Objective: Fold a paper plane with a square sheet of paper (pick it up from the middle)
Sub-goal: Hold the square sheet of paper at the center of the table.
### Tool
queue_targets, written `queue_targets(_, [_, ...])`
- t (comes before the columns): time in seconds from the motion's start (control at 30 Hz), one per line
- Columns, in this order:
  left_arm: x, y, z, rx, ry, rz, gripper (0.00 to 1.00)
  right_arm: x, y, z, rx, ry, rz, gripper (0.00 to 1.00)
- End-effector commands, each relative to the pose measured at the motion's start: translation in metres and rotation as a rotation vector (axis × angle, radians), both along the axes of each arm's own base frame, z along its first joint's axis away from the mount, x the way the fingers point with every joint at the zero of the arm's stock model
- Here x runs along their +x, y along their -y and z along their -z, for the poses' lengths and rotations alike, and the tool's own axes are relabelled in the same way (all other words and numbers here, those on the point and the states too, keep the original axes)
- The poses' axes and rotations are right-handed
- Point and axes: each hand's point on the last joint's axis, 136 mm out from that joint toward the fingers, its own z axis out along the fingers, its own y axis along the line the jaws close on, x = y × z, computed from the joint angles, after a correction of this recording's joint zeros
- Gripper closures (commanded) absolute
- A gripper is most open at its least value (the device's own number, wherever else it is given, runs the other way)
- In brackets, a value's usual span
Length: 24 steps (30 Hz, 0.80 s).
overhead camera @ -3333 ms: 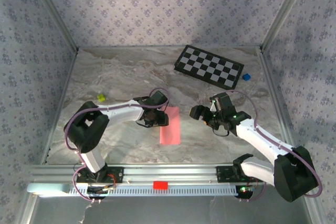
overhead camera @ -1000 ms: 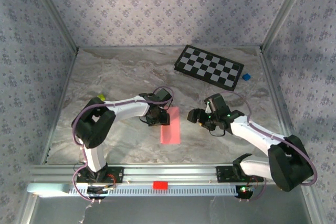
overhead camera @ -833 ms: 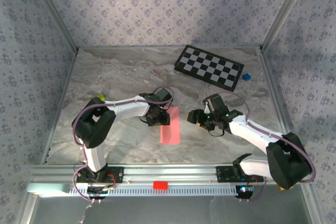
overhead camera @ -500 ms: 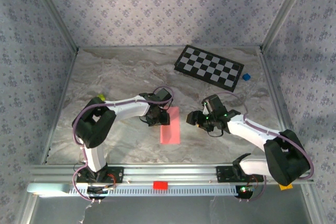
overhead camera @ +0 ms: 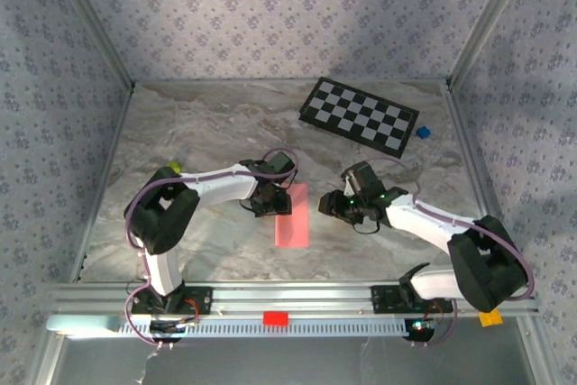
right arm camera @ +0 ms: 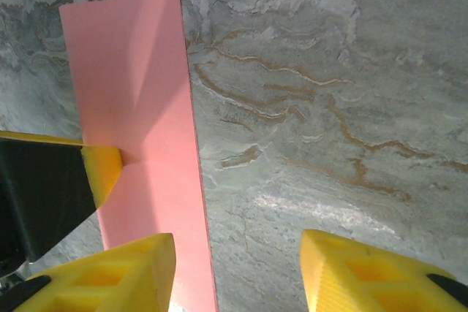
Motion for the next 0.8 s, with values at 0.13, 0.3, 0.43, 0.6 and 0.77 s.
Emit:
queue_targets(0.13, [-0.008,-0.006,0.041,0.061,-0.034,0.0,0.48,0.007,-0.029,-0.007,0.072,0.013,-0.079,0.81])
queue_targets(0.3, [-0.007,-0.005,0.04,0.059,-0.031,-0.003,0.48,0.012,-0.034,0.001,0.054,-0.004,-0.071,0.9])
queue_targets(0.43, [-0.007,-0.006,0.041,0.063,-0.03,-0.005,0.49,0.014,-0.048,-0.001,0.114,-0.007,-0.099,0.93])
queue_targets(0.6, [-0.008,-0.005,0.041,0.06,-0.032,0.002,0.48,0.012,-0.068,0.007,0.121,-0.037,-0.149,0.96])
queue_targets(0.77, [-0.008,-0.005,0.042,0.06,-0.031,0.002,0.48,0.015,-0.08,0.013,0.097,-0.046,-0.149,0.99])
